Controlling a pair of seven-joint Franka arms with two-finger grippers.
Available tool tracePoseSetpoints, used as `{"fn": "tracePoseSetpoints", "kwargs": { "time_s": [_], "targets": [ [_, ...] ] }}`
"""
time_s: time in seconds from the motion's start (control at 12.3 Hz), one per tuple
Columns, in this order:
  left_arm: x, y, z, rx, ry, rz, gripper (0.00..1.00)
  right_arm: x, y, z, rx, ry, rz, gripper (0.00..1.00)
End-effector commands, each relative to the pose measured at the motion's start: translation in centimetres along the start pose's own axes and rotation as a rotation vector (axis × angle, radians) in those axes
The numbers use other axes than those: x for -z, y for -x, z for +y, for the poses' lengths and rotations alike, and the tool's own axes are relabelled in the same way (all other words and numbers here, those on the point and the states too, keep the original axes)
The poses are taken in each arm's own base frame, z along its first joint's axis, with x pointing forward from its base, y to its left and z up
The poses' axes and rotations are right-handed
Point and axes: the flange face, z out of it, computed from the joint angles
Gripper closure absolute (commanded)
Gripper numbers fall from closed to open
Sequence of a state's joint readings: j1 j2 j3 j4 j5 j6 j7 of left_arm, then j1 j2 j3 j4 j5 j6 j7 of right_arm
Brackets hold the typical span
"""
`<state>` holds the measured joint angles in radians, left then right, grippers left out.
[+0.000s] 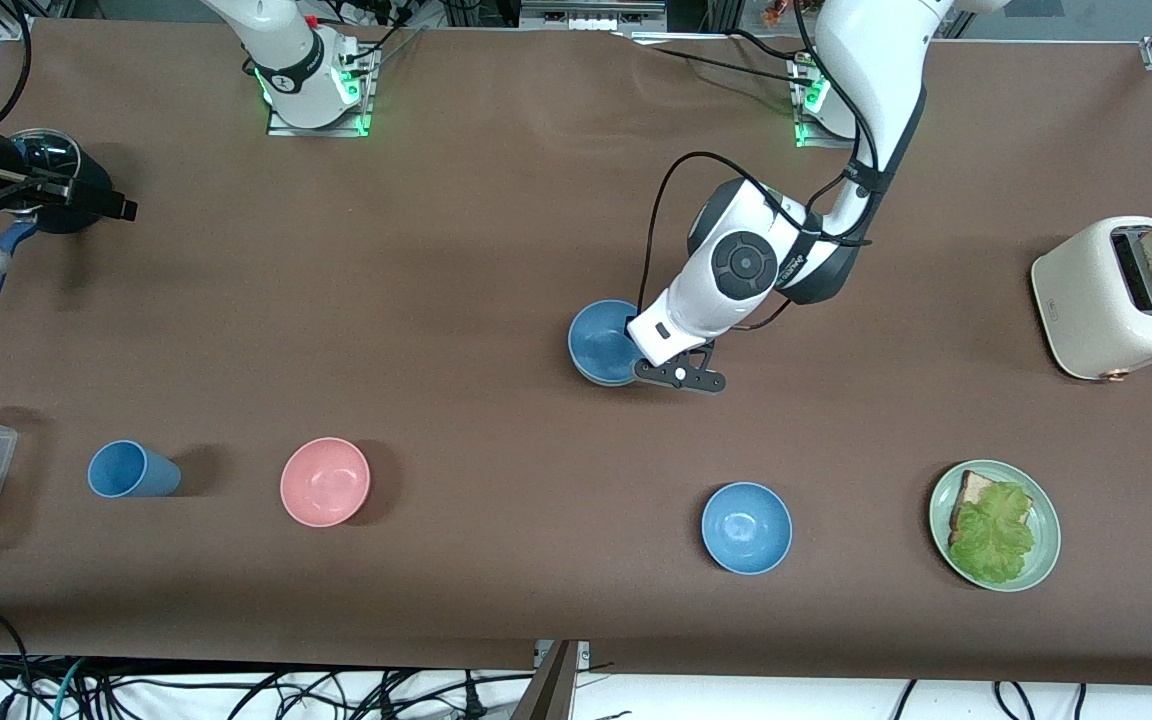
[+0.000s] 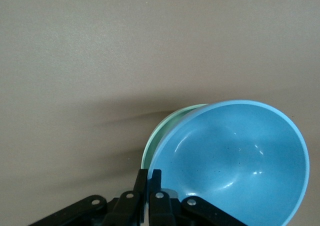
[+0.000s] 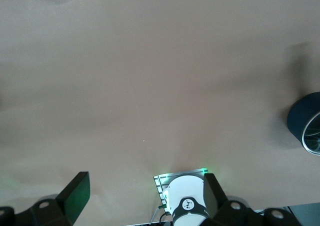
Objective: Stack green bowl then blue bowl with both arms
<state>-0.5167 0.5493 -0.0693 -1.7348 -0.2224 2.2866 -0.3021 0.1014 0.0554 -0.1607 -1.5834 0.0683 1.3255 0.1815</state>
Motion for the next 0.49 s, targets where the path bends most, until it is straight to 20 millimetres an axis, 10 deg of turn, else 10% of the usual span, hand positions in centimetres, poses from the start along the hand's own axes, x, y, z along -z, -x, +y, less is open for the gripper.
{"fn": "tracePoseSetpoints", "kwargs": {
  "time_s": [0.0,0.32,0.41],
  "targets": [
    [-0.3,-0.4,0.3,-0.020,-0.020,0.003,1.00,0.7,0.8,0.3,0.011,0.003,0.004,0.00],
    [-0.2,-0.5,0.4,0.007,-0.008,0.001,0.45,0.4,0.7,0.1,0.013,0.008,-0.006,0.00],
    [0.6,-0.5,0.6,0.006,-0.004,0.011,0.03,0.2,0.6,0.0,0.016,0.009,-0.009,0.00]
  ]
}}
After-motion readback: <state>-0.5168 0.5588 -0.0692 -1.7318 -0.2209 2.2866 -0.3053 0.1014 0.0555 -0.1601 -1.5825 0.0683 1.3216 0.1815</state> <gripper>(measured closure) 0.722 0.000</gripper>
